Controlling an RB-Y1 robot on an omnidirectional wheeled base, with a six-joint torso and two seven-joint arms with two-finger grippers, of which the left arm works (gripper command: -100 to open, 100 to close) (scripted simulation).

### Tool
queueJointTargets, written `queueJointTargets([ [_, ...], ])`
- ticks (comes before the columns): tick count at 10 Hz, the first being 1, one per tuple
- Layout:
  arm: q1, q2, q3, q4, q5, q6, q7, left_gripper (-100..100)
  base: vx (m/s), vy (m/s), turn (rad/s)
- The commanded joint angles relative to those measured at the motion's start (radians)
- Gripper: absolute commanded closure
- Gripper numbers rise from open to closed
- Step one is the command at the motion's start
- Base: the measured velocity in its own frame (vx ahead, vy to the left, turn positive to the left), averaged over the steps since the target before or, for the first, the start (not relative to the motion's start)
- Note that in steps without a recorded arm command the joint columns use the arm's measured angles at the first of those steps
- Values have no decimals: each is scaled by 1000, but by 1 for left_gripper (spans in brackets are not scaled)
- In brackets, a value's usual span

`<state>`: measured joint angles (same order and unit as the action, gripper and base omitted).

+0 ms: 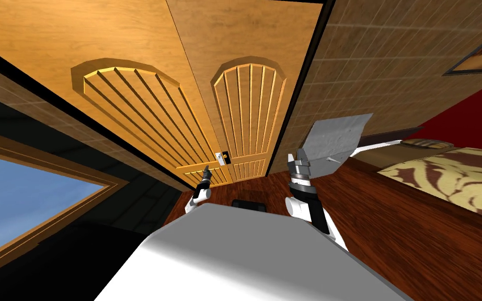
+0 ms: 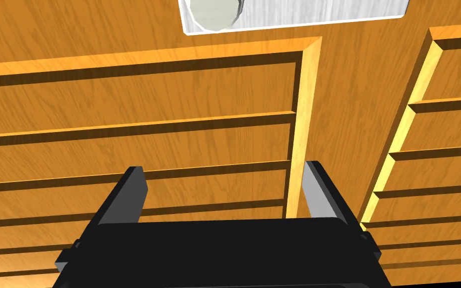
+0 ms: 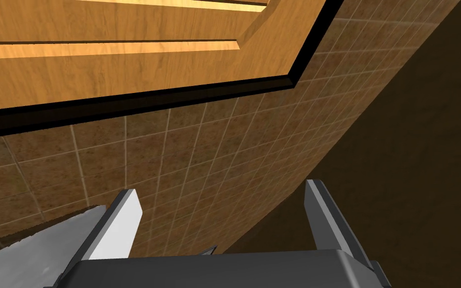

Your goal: Pull the door open

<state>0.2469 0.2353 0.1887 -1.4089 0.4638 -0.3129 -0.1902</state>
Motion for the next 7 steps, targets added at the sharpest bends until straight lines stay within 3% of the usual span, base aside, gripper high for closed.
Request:
queueJointTargets([
  [1,19,7,29,19,0,-8,-1,-100,20,86,133],
  [3,21,15,57,40,0,-11,-2,-100,83,111,92],
  [7,-14,2,37,40,-7,-10,-2,-100,170,59,-58],
])
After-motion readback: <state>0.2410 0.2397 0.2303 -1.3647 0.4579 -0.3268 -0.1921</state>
